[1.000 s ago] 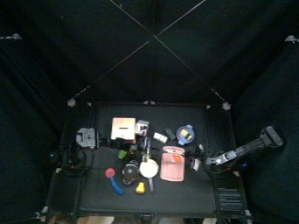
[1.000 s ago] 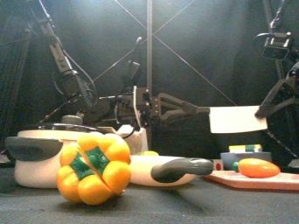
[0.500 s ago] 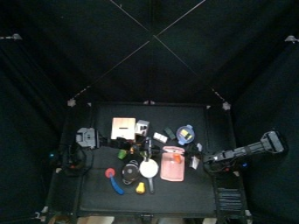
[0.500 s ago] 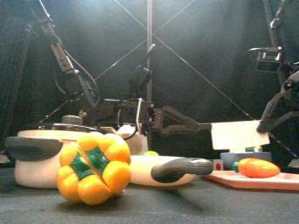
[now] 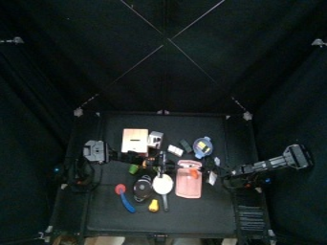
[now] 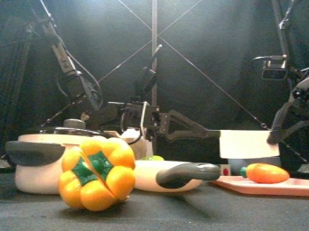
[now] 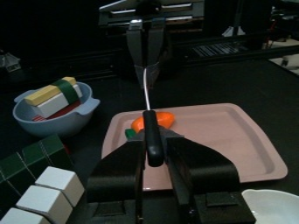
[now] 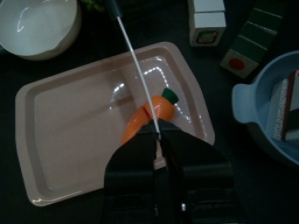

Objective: Cut carrot

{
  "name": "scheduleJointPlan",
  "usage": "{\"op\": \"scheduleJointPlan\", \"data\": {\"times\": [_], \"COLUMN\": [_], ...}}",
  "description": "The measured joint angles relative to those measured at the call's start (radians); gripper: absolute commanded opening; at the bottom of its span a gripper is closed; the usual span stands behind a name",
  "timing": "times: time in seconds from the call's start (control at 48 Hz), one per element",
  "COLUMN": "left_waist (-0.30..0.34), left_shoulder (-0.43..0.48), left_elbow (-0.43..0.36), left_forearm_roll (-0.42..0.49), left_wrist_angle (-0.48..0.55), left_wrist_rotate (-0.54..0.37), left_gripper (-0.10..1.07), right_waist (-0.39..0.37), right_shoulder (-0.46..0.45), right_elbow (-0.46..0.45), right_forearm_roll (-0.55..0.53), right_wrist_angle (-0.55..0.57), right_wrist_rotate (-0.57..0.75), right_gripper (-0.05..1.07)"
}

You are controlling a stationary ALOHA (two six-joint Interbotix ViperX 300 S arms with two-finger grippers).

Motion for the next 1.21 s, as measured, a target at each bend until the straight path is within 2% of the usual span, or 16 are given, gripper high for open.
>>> {"op": "scheduleJointPlan", "data": {"times": [0.438,0.854,1.208], "left_waist": [-0.011,-0.020,-0.020], "left_shoulder": [0.000,0.000,0.000], "left_elbow": [-0.002,0.000,0.000], "left_forearm_roll": [-0.017,-0.031,-0.043], "left_wrist_angle": [0.046,0.049,0.057], "left_wrist_rotate": [-0.002,-0.002,-0.002], "left_gripper": [0.56,0.56,0.56], "right_waist": [-0.020,-0.025,-0.046], "right_shoulder": [0.009,0.055,0.058], "right_elbow": [-0.002,-0.009,-0.011], "right_forearm_roll": [0.035,0.055,0.057], "right_wrist_angle": [-0.014,-0.043,-0.043], "right_wrist_rotate": [-0.002,-0.003,-0.002], "right_gripper": [0.29,0.29,0.29]}}
